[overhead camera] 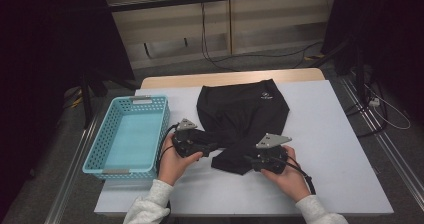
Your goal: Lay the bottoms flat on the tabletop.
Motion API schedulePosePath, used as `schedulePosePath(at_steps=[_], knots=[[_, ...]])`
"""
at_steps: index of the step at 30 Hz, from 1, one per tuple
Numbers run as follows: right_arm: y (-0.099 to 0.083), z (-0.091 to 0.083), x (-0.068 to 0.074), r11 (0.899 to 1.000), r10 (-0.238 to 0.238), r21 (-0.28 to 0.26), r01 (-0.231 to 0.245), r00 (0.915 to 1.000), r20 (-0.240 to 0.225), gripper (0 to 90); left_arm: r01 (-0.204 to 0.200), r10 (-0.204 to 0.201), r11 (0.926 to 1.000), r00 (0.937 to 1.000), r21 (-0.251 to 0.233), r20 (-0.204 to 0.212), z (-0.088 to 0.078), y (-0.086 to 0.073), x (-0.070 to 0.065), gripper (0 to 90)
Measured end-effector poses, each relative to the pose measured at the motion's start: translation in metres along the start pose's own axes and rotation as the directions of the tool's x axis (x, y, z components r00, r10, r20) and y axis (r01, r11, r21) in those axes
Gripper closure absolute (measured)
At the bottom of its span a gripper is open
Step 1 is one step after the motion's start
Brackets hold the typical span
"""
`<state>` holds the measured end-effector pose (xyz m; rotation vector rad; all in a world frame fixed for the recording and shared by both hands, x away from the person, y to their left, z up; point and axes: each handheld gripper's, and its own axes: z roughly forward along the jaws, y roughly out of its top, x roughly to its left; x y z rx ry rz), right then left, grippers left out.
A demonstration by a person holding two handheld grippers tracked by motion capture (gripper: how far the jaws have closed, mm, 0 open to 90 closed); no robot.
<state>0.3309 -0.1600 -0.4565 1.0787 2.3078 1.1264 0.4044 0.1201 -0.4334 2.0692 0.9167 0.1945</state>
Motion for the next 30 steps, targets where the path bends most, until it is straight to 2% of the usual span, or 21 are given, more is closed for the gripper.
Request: schedulePosePath(at_steps=[2,4,7,9,13,17,19,22,25,27,29,30], knots=[[0.000,0.003,0.001,1.000,0.002,0.014,-0.002,0.9999,-0.011,63.0,0.003,-0.003,1.0000,1.0000,-0.002,0.002,-0.001,0.000,0.001,13.7],[-0.002,0.007,0.001,1.000,-0.005,0.020,0.005,1.0000,0.000,65.3,0.001,-0.001,1.0000,1.0000,-0.002,-0.003,-0.002,0.000,0.001,14.1],[-0.001,0.006,-0.003,1.000,-0.005,0.020,0.005,1.0000,-0.003,82.6,0.005,-0.005,1.0000,1.0000,0.000,-0.006,-0.001,-0.002,0.001,14.2],[0.000,0.003,-0.004,0.999,-0.022,0.033,0.021,0.9997,0.007,87.4,0.005,-0.005,0.9999,1.0000,0.011,-0.001,-0.002,-0.003,0.002,14.4],[0.001,-0.005,-0.008,1.000,-0.008,0.019,0.008,0.9999,-0.007,87.5,0.005,-0.005,1.0000,0.9999,0.007,-0.012,-0.001,-0.003,0.003,14.7],[-0.002,-0.026,-0.013,1.000,-0.009,-0.011,0.009,1.0000,0.001,87.2,0.005,-0.005,0.9998,1.0000,0.019,-0.003,0.001,-0.005,0.001,14.8],[-0.006,-0.032,-0.018,1.000,-0.009,0.007,0.009,0.9999,0.012,87.1,0.002,-0.002,0.9998,1.0000,0.018,-0.004,0.000,-0.004,0.001,14.9],[-0.014,-0.036,-0.028,0.999,0.027,0.024,-0.027,0.9993,0.027,86.7,0.001,-0.001,0.9998,1.0000,0.020,-0.008,0.000,-0.004,0.002,14.9],[-0.018,-0.035,-0.032,0.999,0.025,0.035,-0.027,0.9989,0.040,85.4,0.010,-0.010,0.9997,0.9999,0.023,-0.009,0.000,-0.005,0.003,15.0],[-0.020,-0.033,-0.032,0.998,0.029,0.047,-0.031,0.9987,0.041,81.5,0.012,-0.012,0.9997,0.9999,0.020,-0.008,0.001,-0.005,0.003,15.0],[-0.020,-0.030,-0.030,0.997,0.026,0.067,-0.028,0.9989,0.038,72.5,0.007,-0.007,0.9997,1.0000,0.022,0.002,0.001,-0.005,0.002,15.1],[-0.018,-0.030,-0.030,0.998,0.030,0.053,-0.032,0.9988,0.038,68.0,0.002,-0.002,0.9998,1.0000,0.020,0.000,0.001,-0.004,0.002,15.1]])
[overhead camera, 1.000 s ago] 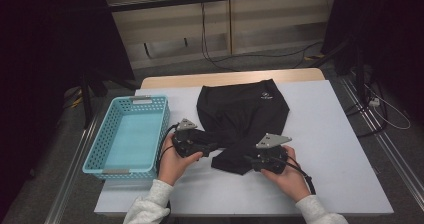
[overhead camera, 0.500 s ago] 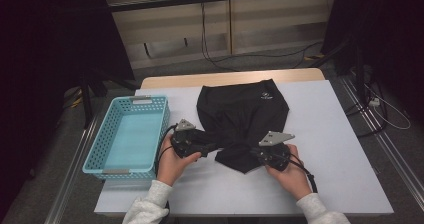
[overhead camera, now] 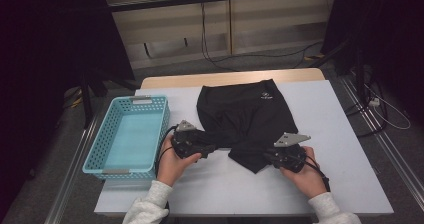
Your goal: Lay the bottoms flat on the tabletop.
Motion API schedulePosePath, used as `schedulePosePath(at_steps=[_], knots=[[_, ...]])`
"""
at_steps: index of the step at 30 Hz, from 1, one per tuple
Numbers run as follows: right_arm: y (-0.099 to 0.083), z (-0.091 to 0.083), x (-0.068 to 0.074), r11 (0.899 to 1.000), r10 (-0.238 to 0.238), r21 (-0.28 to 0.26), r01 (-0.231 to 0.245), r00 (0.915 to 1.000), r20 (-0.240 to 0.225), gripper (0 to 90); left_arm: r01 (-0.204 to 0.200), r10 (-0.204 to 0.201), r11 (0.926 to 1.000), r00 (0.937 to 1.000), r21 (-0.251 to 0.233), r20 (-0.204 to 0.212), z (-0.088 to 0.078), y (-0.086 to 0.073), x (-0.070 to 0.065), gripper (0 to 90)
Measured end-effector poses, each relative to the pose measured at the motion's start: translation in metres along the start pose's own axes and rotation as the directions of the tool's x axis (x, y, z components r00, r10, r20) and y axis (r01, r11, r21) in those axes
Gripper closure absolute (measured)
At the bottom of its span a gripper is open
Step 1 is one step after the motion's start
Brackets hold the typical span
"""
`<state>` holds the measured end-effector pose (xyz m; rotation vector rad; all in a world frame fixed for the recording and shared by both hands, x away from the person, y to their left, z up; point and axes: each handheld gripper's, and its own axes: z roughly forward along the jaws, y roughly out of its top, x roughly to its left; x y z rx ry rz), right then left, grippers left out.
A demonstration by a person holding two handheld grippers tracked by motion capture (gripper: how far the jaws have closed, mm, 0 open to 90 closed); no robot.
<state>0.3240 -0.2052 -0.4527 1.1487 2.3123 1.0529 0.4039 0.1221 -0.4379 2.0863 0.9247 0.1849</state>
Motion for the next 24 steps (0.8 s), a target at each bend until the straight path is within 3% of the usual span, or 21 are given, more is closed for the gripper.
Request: schedulePosePath(at_steps=[3,5,10,13,16,17,19,21,24], knots=[[0.010,-0.002,0.001,0.999,0.003,-0.054,-0.002,0.9999,0.017,53.6,0.000,0.000,1.0000,1.0000,0.004,0.002,0.000,0.000,0.000,15.1],[0.018,0.001,0.003,0.997,0.004,-0.081,-0.003,0.9999,0.016,50.0,0.004,-0.004,1.0000,1.0000,0.001,-0.001,-0.002,0.000,0.001,15.1],[0.036,0.026,0.011,0.997,0.005,-0.079,-0.006,0.9999,-0.013,42.4,0.017,-0.017,0.9998,0.9999,-0.009,0.000,-0.004,-0.002,0.002,15.1],[0.041,0.037,0.011,0.997,-0.034,-0.066,0.035,0.9990,0.030,44.1,0.012,-0.012,0.9999,0.9999,0.009,0.005,-0.004,-0.004,0.003,15.1],[0.045,0.042,0.003,0.994,0.042,-0.099,-0.042,0.9991,-0.003,45.4,0.023,-0.023,0.9997,0.9997,-0.011,-0.004,-0.007,-0.006,0.005,15.3],[0.047,0.044,0.000,0.994,0.053,-0.095,-0.052,0.9986,0.007,45.2,0.025,-0.025,0.9996,0.9997,-0.011,-0.006,-0.008,-0.007,0.005,15.3],[0.050,0.049,-0.001,0.993,0.070,-0.096,-0.071,0.9974,-0.018,44.3,0.025,-0.025,0.9996,0.9996,-0.015,-0.014,-0.010,-0.007,0.006,15.3],[0.049,0.056,0.001,0.995,0.068,-0.072,-0.070,0.9970,-0.036,44.5,0.021,-0.021,0.9997,0.9998,-0.014,-0.006,-0.010,-0.007,0.005,15.3],[0.045,0.063,0.004,0.999,0.033,0.004,-0.033,0.9988,-0.037,56.0,0.011,-0.011,0.9999,0.9999,-0.006,0.004,-0.008,-0.007,0.003,15.3]])
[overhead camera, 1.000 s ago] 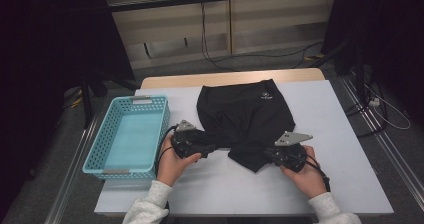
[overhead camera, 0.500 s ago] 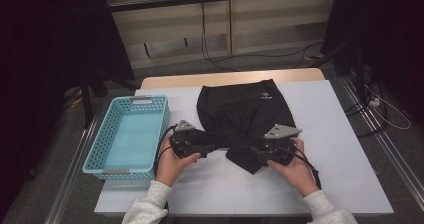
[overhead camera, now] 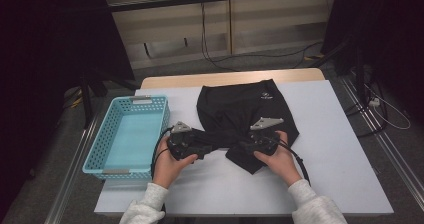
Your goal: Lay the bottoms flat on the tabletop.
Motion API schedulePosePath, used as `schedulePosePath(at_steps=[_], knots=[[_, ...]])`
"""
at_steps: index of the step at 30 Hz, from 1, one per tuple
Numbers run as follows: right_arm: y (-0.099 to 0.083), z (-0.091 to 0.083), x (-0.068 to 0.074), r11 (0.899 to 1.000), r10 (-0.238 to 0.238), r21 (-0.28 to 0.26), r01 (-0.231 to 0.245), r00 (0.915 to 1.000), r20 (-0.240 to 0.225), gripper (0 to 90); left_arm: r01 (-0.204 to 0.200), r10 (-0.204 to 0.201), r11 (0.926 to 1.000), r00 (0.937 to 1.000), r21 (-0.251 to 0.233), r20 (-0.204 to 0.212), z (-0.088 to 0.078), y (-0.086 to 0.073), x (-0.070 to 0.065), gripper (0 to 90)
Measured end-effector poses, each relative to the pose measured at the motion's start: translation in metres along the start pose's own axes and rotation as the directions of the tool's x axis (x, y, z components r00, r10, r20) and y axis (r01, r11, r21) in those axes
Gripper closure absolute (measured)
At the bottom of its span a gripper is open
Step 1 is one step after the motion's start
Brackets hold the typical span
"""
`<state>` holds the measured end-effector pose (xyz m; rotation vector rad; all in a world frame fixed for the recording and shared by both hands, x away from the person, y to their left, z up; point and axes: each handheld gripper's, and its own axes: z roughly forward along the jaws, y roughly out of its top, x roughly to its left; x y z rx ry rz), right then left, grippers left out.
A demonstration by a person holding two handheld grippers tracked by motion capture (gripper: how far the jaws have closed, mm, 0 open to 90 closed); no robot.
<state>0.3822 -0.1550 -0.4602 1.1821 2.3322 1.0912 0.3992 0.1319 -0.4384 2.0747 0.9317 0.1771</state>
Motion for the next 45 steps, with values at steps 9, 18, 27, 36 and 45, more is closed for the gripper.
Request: schedulePosePath(at_steps=[9,18,27,36,45], knots=[[-0.005,-0.029,-0.006,0.996,-0.050,-0.077,0.052,0.9984,0.027,86.6,-0.003,0.003,0.9999,0.9999,-0.012,0.011,-0.001,0.004,-0.001,15.3],[-0.035,-0.088,-0.023,0.981,0.016,-0.196,-0.005,0.9985,0.053,86.7,-0.006,0.006,0.9997,0.9998,-0.024,0.019,-0.007,0.007,-0.006,15.6],[-0.063,-0.114,-0.026,0.986,0.019,-0.165,-0.006,0.9964,0.082,83.9,-0.009,0.009,0.9998,0.9998,-0.020,0.019,-0.006,0.006,-0.011,15.6],[-0.084,-0.120,-0.023,0.992,0.035,-0.121,-0.023,0.9945,0.099,79.8,0.003,-0.003,0.9999,0.9996,-0.016,0.029,-0.007,0.006,-0.012,15.5],[-0.099,-0.133,-0.020,0.994,0.045,-0.108,-0.031,0.9905,0.130,74.6,-0.033,0.034,0.9994,0.9990,-0.003,0.028,-0.002,0.009,-0.019,15.4]])
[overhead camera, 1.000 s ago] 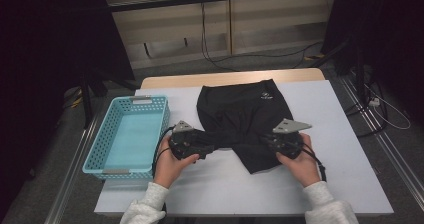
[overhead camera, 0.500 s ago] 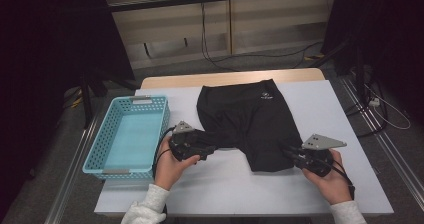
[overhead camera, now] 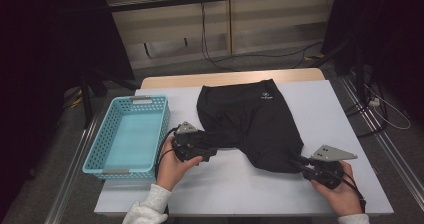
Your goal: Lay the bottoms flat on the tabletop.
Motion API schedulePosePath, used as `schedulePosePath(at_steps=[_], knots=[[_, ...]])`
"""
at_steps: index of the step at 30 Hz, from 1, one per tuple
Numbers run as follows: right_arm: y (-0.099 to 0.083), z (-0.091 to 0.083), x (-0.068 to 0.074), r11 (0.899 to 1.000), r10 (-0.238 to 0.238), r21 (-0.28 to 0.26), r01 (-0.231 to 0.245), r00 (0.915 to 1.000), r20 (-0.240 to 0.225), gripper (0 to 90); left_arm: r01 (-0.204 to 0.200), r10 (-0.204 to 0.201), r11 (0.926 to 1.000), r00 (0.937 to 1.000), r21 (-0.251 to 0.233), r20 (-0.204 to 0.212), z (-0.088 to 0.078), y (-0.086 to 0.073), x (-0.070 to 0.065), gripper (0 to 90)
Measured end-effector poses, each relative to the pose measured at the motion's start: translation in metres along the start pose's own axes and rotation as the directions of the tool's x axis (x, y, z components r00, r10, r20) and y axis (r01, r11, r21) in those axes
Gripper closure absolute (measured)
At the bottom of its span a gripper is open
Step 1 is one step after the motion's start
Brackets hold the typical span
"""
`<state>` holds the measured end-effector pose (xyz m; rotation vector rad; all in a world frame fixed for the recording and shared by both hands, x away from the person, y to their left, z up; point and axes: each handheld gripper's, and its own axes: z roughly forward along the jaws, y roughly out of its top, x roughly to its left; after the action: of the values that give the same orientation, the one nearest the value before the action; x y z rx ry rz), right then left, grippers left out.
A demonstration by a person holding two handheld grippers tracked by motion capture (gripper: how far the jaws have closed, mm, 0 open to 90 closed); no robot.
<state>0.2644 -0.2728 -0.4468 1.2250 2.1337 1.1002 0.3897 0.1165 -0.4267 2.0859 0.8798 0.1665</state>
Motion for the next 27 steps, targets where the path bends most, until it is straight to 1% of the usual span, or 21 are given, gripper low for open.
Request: schedulePosePath(at_steps=[2,3,4,6,7,8,12,14,16,19,21,24,26,27], knots=[[-0.002,-0.002,-0.001,1.000,0.002,0.005,-0.002,1.0000,0.007,73.7,0.001,-0.001,1.0000,1.0000,-0.001,0.007,0.001,0.001,-0.001,15.4],[-0.003,-0.003,-0.001,1.000,0.004,0.005,-0.004,1.0000,0.009,73.4,-0.005,0.004,1.0000,0.9999,0.003,0.010,0.002,0.002,-0.001,15.4],[-0.004,-0.005,-0.002,1.000,0.008,0.005,-0.008,0.9999,0.014,72.2,0.001,-0.001,1.0000,0.9999,0.003,0.016,0.003,0.002,-0.002,15.4],[-0.005,-0.007,-0.002,1.000,0.013,0.003,-0.014,0.9996,0.025,70.3,-0.001,0.001,1.0000,0.9998,0.008,0.020,0.005,0.002,-0.003,15.3],[-0.005,-0.008,-0.001,1.000,0.019,-0.002,-0.019,0.9995,0.025,68.0,-0.008,0.008,0.9999,0.9998,0.013,0.020,0.007,0.002,-0.003,15.2],[-0.005,-0.009,-0.001,1.000,0.023,-0.005,-0.022,0.9993,0.028,66.1,-0.004,0.004,0.9999,0.9997,0.010,0.023,0.008,0.002,-0.003,15.2],[-0.005,-0.013,0.002,1.000,0.020,0.001,-0.020,0.9980,0.061,58.5,-0.005,0.005,0.9999,0.9995,0.012,0.033,0.010,0.004,-0.005,15.1],[-0.005,-0.015,0.002,0.999,0.034,-0.004,-0.034,0.9965,0.076,51.1,-0.013,0.012,0.9998,0.9994,0.013,0.031,0.010,0.005,-0.005,15.1],[-0.006,-0.019,0.001,0.999,0.052,-0.012,-0.051,0.9951,0.084,47.2,-0.011,0.010,0.9999,0.9991,0.013,0.041,0.011,0.006,-0.006,15.1],[-0.006,-0.023,0.000,0.996,0.084,-0.027,-0.081,0.9915,0.100,41.2,-0.007,0.007,0.9999,0.9993,0.010,0.038,0.010,0.006,-0.005,15.0],[-0.005,-0.025,-0.002,0.995,0.097,-0.042,-0.093,0.9894,0.108,40.8,-0.010,0.010,0.9999,0.9993,0.012,0.037,0.009,0.006,-0.005,15.1],[-0.001,-0.028,-0.005,0.993,0.107,-0.067,-0.099,0.9850,0.136,38.6,-0.005,0.005,1.0000,0.9993,0.007,0.037,0.008,0.005,-0.005,15.0],[0.000,-0.031,-0.008,0.991,0.116,-0.083,-0.103,0.9790,0.168,37.4,-0.004,0.003,0.9999,0.9993,0.011,0.037,0.008,0.005,-0.005,15.0],[0.000,-0.032,-0.009,0.989,0.132,-0.094,-0.117,0.9752,0.177,37.4,-0.007,0.006,0.9999,0.9993,0.014,0.038,0.009,0.004,-0.004,15.0]])
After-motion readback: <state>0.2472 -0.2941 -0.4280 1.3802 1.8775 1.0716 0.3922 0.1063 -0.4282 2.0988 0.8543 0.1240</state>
